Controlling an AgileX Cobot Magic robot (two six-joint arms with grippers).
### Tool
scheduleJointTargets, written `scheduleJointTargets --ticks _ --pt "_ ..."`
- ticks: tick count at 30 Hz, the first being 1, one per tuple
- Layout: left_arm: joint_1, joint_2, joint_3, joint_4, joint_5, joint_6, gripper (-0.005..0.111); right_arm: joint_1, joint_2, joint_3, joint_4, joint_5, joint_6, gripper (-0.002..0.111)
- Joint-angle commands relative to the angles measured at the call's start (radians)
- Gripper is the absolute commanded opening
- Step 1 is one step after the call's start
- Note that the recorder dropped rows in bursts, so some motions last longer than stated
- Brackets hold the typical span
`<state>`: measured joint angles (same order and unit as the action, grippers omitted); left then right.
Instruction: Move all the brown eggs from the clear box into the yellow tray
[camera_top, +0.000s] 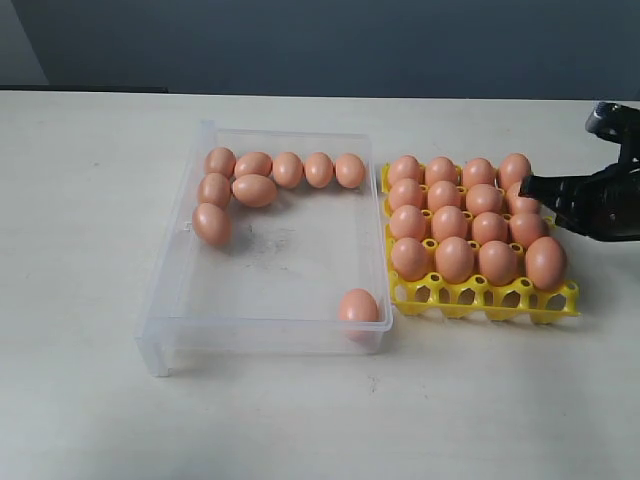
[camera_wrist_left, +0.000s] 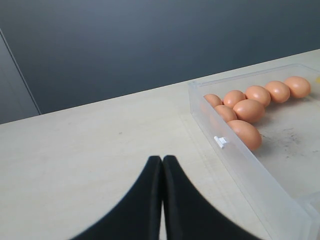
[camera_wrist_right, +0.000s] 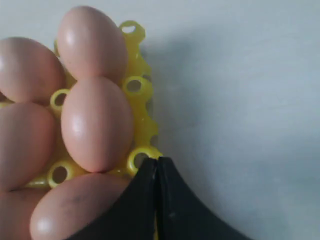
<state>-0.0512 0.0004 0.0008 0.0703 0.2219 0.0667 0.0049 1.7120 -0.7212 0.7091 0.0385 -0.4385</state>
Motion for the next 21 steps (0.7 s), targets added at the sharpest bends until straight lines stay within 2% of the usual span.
scheduleJointTargets --ticks 1,5,21 --pt "0.000 0.000 -0.001 0.000 -0.015 -0.003 0.000 0.016 0.029 -0.002 0.001 -0.006 -0.007 -0.001" --pt "0.000 0.000 -0.001 0.000 -0.015 -0.003 0.000 0.054 0.029 -0.024 -0.005 -0.006 -0.007 -0.001" --pt "0.000 0.000 -0.001 0.000 -0.015 -0.003 0.000 0.055 -0.033 -0.046 -0.028 -0.016 -0.007 -0.001"
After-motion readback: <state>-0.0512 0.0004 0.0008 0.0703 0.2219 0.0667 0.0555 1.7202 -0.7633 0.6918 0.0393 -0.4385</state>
